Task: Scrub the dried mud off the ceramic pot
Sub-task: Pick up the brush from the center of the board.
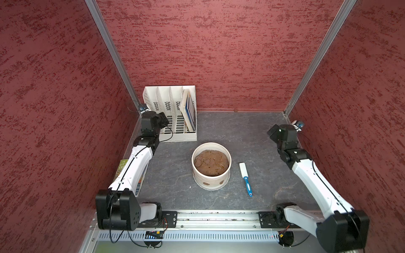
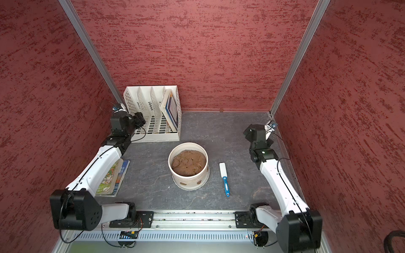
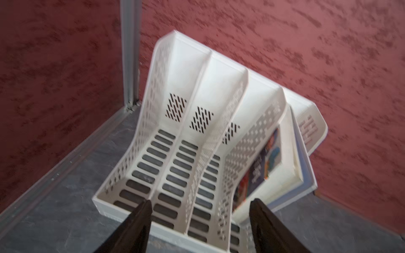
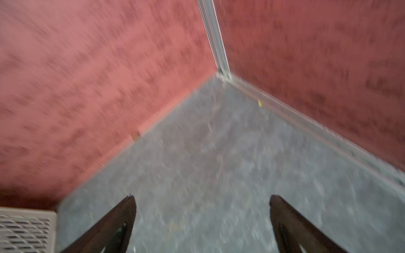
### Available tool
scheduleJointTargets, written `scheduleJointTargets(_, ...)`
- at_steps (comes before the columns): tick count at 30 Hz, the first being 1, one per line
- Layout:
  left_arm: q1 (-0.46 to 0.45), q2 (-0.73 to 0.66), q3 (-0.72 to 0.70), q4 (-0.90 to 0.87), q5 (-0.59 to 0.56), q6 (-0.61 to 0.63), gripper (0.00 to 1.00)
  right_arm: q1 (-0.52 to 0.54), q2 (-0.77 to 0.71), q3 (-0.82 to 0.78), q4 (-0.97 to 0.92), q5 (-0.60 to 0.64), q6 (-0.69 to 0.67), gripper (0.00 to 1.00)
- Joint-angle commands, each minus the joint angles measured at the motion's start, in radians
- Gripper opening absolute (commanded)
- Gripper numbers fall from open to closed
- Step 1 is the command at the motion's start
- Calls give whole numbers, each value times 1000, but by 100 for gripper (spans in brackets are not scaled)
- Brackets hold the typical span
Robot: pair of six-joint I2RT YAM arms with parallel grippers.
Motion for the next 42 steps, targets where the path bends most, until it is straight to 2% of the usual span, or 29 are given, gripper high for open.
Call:
scheduleJointTargets(1,-189,-56,-22,-201,25,-80,58,94,31,155,-560,98,142,98)
scheduleJointTargets(3,-285,-100,-28,-189,10,-71,32,103,-15,110,-520,56,93,98)
scheduleJointTargets(5,-356,-126,-6,-195,-10,-86,11,103,-105,47,-476,-28,71,98)
scheduleJointTargets(6,-382,-135,6,-197,-15,-92,1,105,-157,10,-441,-116,40,99)
scheduleJointTargets(7,-407,-141,18,-196,-21,-96,0,110,-207,-25,-427,-180,29,99)
scheduleJointTargets(9,-451,-144,38,-191,-16,-85,0,160,-234,-40,-484,-228,34,93)
scheduleJointTargets(12,-495,-128,59,-200,12,-74,0,309,-239,-40,-654,-172,93,82)
scheduleJointTargets(14,-512,-107,73,-223,43,-77,0,384,-241,-61,-700,-167,128,74)
scheduleJointTargets(16,-526,-95,80,-252,61,-87,11,433,-230,-94,-715,-191,131,69)
scheduleJointTargets(18,-539,-99,69,-261,69,-88,20,490,-213,-123,-693,-225,120,68)
scheduleJointTargets(22,-541,-128,35,-248,60,-93,31,606,-137,-150,-629,-280,121,72)
scheduleJointTargets(25,-541,-128,34,-254,58,-84,35,640,-67,-182,-574,-292,125,76)
scheduleJointTargets(32,-538,-113,42,-262,84,-82,43,711,86,-201,-479,-292,107,74)
scheduleJointTargets(42,-529,-97,52,-246,122,-109,47,735,164,-243,-398,-293,140,58)
